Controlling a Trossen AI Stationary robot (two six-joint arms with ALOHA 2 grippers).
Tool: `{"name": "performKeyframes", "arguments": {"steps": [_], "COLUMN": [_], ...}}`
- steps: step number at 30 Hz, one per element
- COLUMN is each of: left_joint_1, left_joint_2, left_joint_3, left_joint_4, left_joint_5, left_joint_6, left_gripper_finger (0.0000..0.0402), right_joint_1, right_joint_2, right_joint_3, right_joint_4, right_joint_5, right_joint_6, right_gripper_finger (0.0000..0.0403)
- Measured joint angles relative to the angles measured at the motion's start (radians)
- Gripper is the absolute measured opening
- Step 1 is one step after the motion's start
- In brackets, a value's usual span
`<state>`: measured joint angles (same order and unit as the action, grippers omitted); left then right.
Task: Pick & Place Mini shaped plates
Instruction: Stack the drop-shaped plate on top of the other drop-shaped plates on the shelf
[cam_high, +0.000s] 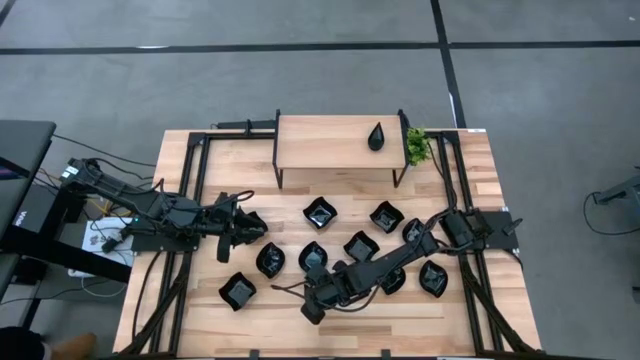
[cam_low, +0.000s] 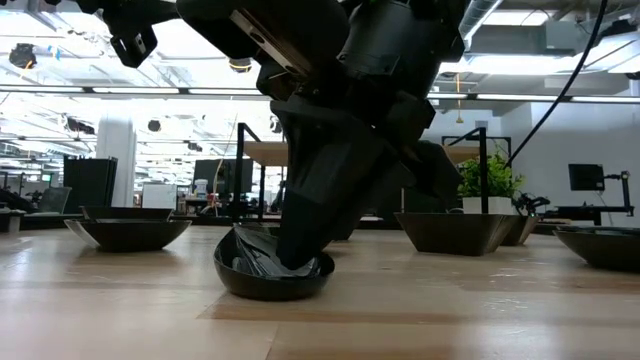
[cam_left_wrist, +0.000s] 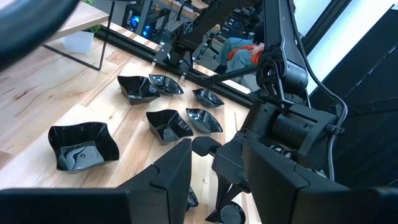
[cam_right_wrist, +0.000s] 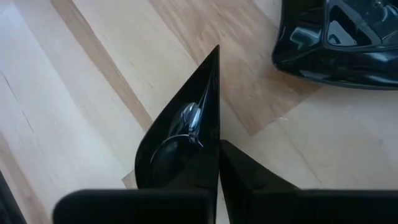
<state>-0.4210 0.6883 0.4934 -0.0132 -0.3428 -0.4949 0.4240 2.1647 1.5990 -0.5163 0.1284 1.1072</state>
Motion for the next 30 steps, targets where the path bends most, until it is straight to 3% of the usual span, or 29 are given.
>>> {"name": "performKeyframes", "arguments": {"steps": [17, 21, 30], "left_joint_1": [0.0, 0.0, 0.0], "left_joint_2": [0.0, 0.0, 0.0], "left_joint_3": [0.0, 0.0, 0.0], "left_joint_4": [0.0, 0.0, 0.0], "left_joint_5": [0.0, 0.0, 0.0], "left_joint_6": [0.0, 0.0, 0.0], "left_gripper_finger": [0.0145, 0.0145, 0.0145], "right_joint_1": [-0.007, -0.014, -0.03], "right_joint_2": [-0.006, -0.015, -0.136], "right_joint_3": [0.024, 0.025, 0.024], "right_joint_4": [-0.004, 0.0, -0.001], "right_joint_5": [-0.033, -0.094, -0.132], "right_joint_6": [-0.018, -0.018, -0.082], "right_gripper_finger": [0.0001, 0.0001, 0.0]}}
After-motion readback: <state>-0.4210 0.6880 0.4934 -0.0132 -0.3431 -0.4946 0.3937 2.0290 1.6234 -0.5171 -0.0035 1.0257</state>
